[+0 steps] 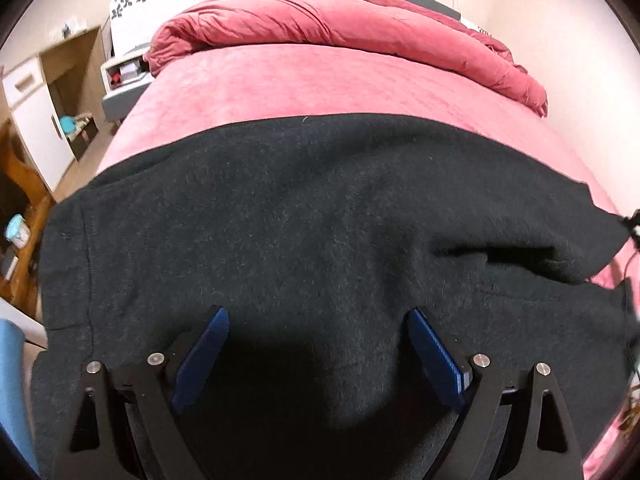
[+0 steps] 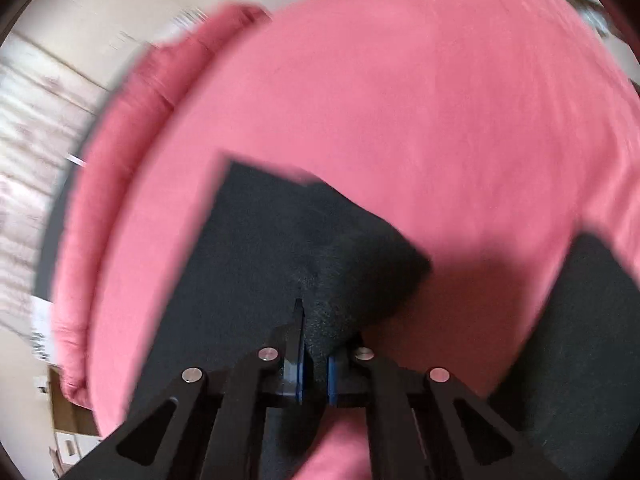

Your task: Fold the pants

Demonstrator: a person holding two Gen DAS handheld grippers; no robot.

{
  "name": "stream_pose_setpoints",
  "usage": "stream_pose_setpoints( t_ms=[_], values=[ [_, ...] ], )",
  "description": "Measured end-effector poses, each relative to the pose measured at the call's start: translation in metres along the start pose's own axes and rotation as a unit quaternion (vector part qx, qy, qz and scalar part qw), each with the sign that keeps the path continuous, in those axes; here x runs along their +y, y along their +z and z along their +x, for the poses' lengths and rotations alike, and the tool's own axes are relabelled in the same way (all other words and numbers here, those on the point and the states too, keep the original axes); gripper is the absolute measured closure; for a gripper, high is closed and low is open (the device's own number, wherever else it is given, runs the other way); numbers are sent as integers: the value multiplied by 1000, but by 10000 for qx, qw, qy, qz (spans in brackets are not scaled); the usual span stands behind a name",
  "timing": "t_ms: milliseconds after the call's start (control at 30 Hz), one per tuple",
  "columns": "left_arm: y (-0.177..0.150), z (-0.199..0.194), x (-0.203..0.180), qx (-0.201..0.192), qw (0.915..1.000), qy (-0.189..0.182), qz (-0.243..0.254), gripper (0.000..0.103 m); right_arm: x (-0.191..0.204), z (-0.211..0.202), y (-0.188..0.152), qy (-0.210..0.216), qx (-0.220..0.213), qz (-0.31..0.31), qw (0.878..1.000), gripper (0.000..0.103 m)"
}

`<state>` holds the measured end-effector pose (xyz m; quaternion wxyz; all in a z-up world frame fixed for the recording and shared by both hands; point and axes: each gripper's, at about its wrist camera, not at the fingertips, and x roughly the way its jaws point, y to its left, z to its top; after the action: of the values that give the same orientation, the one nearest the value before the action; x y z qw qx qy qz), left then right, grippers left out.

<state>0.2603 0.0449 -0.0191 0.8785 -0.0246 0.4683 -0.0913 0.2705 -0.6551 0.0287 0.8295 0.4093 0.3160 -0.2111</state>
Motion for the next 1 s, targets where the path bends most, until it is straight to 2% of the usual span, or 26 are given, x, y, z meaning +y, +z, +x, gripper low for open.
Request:
stream_pose_setpoints(
  t_ms=[133, 200, 267, 333, 367, 400, 500, 600, 667, 733, 867, 1000],
  values=[
    [3, 5, 9, 22, 9999, -128, 78, 6, 41, -30, 24, -405, -831, -939, 9913, 96],
    [3, 7, 15, 29, 9998, -203, 88, 5, 46, -23, 30, -960, -979, -1102, 9844, 96],
    [5, 4, 20, 53, 9995, -310, 11, 5, 39, 1, 26, -1298, -735, -1136, 9823, 95],
    [8, -2, 31, 70, 9989, -444, -128, 5, 34, 36, 12, -1784, -24, -1388, 9741, 93],
    [10, -5, 37, 61, 9987, -472, -190, 5, 31, 50, 1, -2111, 248, -1516, 9653, 86],
    [15, -10, 47, 28, 9986, -452, -267, 5, 29, 54, -8, -2261, 334, -1588, 9605, 80],
    [28, -22, 77, -136, 9983, -264, -505, 5, 28, 41, -28, -2164, -52, -1453, 9654, 67],
    [41, -30, 112, -358, 9958, 305, -783, 5, 29, 22, -45, -2049, -289, -1264, 9702, 66],
    [50, -30, 141, -420, 9912, 571, -1121, 5, 41, 17, -55, -1786, -291, -1551, 9712, 66],
    [55, -25, 165, -377, 9864, 696, -1437, 5, 58, 11, -72, -1697, -329, -1991, 9646, 66],
    [61, -8, 178, -173, 9818, 943, -1640, 5, 97, 13, -106, -1140, 142, -2700, 9560, 66],
    [62, 7, 172, -161, 9815, 1157, -1520, 5, 127, 13, -144, -726, 539, -2854, 9541, 66]
  ],
)
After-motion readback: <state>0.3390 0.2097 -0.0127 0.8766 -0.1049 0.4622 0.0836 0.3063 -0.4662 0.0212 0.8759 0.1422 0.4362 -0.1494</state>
